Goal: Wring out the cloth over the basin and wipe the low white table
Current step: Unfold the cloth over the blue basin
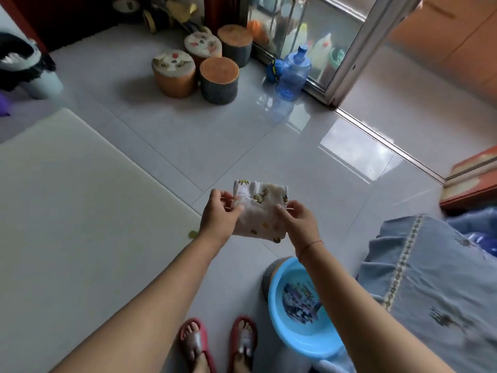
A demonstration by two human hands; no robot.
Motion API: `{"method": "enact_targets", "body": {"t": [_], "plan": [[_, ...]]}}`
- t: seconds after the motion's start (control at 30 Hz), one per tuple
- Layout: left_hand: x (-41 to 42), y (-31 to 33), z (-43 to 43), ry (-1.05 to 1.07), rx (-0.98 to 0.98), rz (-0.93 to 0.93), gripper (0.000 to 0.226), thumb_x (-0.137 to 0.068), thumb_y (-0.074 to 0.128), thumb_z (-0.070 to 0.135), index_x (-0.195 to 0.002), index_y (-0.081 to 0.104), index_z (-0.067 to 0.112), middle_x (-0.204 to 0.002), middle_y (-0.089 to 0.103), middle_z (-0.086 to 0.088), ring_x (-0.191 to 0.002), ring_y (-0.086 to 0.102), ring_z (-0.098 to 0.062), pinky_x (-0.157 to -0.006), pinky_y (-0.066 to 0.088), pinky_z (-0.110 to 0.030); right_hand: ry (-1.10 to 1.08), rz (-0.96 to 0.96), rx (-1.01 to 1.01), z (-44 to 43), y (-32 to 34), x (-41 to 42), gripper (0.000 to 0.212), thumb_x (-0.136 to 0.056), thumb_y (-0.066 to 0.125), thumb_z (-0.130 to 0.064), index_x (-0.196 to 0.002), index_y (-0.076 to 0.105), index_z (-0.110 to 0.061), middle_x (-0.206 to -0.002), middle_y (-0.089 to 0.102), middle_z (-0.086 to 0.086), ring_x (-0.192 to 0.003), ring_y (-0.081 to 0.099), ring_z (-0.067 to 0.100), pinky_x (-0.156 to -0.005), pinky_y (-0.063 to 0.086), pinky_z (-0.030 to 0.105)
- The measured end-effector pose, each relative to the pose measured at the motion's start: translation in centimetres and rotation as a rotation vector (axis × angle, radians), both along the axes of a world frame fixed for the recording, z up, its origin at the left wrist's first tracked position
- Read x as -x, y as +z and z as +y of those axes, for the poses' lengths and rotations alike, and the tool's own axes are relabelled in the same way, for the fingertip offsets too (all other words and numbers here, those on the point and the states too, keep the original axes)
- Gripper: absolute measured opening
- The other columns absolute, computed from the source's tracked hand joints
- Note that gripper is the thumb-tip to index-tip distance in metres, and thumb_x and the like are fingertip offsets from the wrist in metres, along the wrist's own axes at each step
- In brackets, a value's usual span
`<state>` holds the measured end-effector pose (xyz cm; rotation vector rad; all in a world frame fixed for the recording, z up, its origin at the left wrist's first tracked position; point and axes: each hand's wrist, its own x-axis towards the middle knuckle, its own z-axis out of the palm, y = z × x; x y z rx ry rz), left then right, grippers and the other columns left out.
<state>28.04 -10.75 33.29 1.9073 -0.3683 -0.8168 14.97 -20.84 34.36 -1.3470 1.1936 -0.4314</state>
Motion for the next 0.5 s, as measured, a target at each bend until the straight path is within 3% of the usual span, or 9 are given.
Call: {"method": "enact_targets", "body": {"t": [0.1, 0.2, 0.3, 0.4, 0.5], "plan": [[2.2, 4.2, -0.6, -0.102, 0.04, -0.016, 0.025, -0.084, 0.068, 0.019, -0.095, 0.046, 0.02, -0.088, 0.058, 0.002, -0.077, 0.056, -0.014, -0.067, 0.047, -0.027, -0.061, -0.012, 0.038, 0.1, 4.5, 3.2, 0.011, -0.088, 0.063, -0.013, -0.088, 0.059, -0.002, -0.073, 0.063, 0.008, -0.06, 0.055, 0.015, -0.052, 0.047, 0.024], [4.3, 8.1, -1.1, -0.239, 0.082, -0.058, 0.022, -0.087, 0.065, 0.021, -0.096, 0.045, 0.021, -0.088, 0.059, 0.002, -0.076, 0.057, -0.01, -0.061, 0.044, -0.021, -0.14, -0.019, 0.094, 1.0, 8.5, 6.5, 0.015, -0.089, 0.062, -0.013, -0.089, 0.058, 0.001, -0.075, 0.063, 0.013, -0.067, 0.056, 0.021, -0.062, 0.049, 0.037], [6.5, 11.6, -1.2, -0.396, 0.152, -0.069, 0.016, -0.09, 0.06, 0.018, -0.097, 0.046, 0.018, -0.087, 0.059, -0.001, -0.077, 0.056, -0.015, -0.063, 0.045, -0.024, -0.267, -0.029, 0.151, 2.8, 11.6, 9.9, 0.016, -0.089, 0.062, -0.015, -0.091, 0.058, 0.001, -0.083, 0.064, 0.027, -0.071, 0.058, 0.025, -0.068, 0.052, 0.048], [8.9, 13.8, -0.8, -0.59, 0.186, -0.101, 0.009, -0.092, 0.055, 0.013, -0.094, 0.046, 0.016, -0.084, 0.058, -0.011, -0.073, 0.054, -0.021, -0.064, 0.048, -0.037, -0.417, -0.058, 0.162, 5.7, 13.1, 13.4, 0.013, -0.09, 0.061, -0.017, -0.092, 0.059, -0.005, -0.088, 0.064, 0.026, -0.073, 0.06, 0.028, -0.071, 0.053, 0.049], [11.8, 14.0, 0.0, -0.741, 0.195, -0.106, 0.008, -0.092, 0.052, 0.008, -0.089, 0.048, 0.015, -0.085, 0.059, -0.016, -0.072, 0.053, -0.024, -0.063, 0.047, -0.041, -0.524, -0.04, 0.176, 8.4, 12.8, 16.9, 0.014, -0.09, 0.061, -0.018, -0.097, 0.059, -0.007, -0.092, 0.066, 0.022, -0.08, 0.063, 0.033, -0.076, 0.052, 0.048]]}}
